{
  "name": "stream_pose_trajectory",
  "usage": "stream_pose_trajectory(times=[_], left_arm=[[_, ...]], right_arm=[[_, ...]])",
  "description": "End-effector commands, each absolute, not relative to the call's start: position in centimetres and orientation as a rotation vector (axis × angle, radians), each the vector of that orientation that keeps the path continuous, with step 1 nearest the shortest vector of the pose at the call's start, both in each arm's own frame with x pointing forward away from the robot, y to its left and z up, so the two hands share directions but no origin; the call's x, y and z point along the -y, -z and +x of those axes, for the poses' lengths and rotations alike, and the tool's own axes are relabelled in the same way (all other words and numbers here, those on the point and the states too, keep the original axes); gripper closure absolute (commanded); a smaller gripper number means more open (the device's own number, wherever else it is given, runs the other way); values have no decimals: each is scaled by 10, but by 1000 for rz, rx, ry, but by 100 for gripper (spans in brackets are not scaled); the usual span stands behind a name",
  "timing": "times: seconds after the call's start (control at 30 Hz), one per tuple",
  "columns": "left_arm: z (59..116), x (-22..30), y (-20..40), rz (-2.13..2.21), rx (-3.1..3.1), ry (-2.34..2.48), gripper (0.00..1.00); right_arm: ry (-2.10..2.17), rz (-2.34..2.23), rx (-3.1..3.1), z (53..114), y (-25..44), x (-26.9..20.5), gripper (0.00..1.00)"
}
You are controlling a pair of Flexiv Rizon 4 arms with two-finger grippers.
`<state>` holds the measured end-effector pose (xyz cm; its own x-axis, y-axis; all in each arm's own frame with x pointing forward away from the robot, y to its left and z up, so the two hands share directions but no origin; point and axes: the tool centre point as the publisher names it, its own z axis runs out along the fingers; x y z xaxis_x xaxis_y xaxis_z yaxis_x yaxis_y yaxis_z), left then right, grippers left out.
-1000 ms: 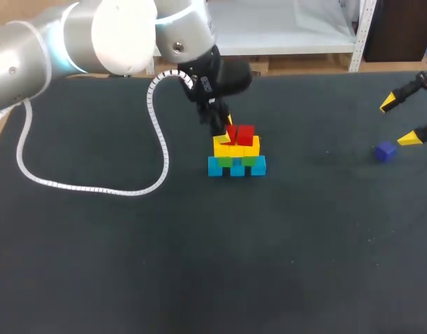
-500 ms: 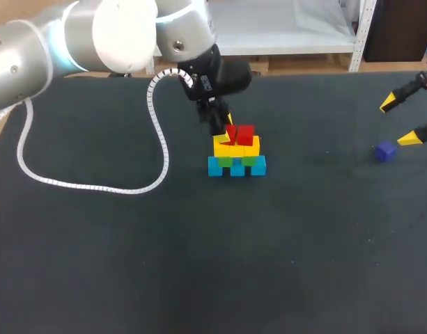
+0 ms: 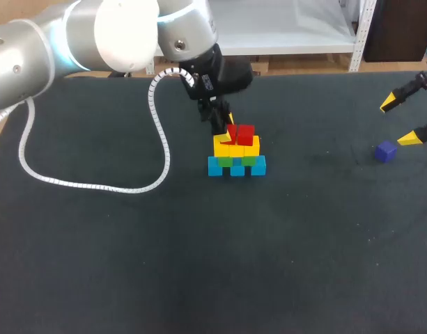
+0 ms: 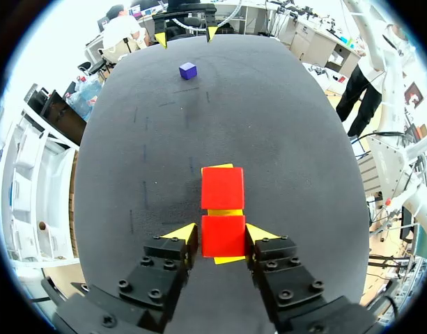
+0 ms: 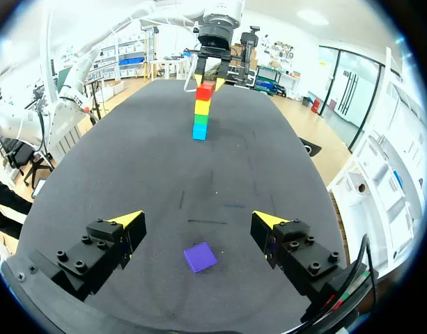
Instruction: Place the blue cubes, place green cubes on the blue cubes, place the yellow cubes on the green cubes, then place the red cubes on the yellow cubes, and place purple cube on the red cubes.
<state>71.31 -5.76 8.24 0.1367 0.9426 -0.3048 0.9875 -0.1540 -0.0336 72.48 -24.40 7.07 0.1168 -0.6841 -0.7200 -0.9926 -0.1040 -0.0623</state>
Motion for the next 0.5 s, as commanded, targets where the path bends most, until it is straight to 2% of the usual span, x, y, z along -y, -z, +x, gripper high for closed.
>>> stream_pose_trajectory(times=[0.03, 0.07, 0.1, 0.13, 0.3, 0.5], left_arm=[[716, 59, -84, 2239, -1919, 386, 51], [716, 59, -85, 2236, -1918, 390, 24], [714, 59, -86, 2234, -1916, 397, 9], [713, 59, -89, 2234, -1907, 399, 0], [699, 49, -110, 2188, -1870, 438, 0], [684, 14, -141, 2001, -1840, 581, 0]], right_arm=[[-728, -1850, -1622, 725, -71, 244, 0], [-728, -1850, -1622, 725, -71, 244, 0], [-728, -1850, -1622, 725, -71, 244, 0], [-728, -1850, -1622, 725, -71, 244, 0], [-728, -1850, -1622, 725, -71, 244, 0], [-728, -1850, -1622, 725, -71, 244, 0]])
